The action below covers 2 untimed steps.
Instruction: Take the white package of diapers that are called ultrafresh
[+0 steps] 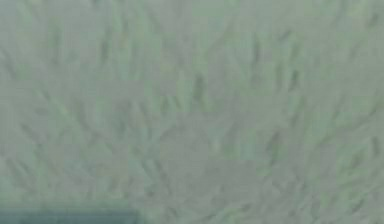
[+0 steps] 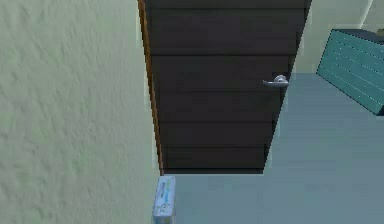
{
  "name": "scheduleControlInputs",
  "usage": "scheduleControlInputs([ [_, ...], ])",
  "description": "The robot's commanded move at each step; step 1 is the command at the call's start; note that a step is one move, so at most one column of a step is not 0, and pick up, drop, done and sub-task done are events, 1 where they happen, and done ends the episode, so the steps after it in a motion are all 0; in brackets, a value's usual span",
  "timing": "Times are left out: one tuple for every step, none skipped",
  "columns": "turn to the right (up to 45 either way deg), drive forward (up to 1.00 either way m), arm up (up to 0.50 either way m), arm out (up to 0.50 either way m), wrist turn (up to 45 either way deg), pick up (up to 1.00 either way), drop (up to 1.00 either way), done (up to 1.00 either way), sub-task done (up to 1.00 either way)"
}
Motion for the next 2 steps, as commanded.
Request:
scheduleControlInputs([
  [0.0,0.00,0.08,0.00,0.0,0.00,0.00,0.00,0.00],
  [0.0,0.00,0.00,0.42,0.0,0.00,0.00,0.00,0.00],
])
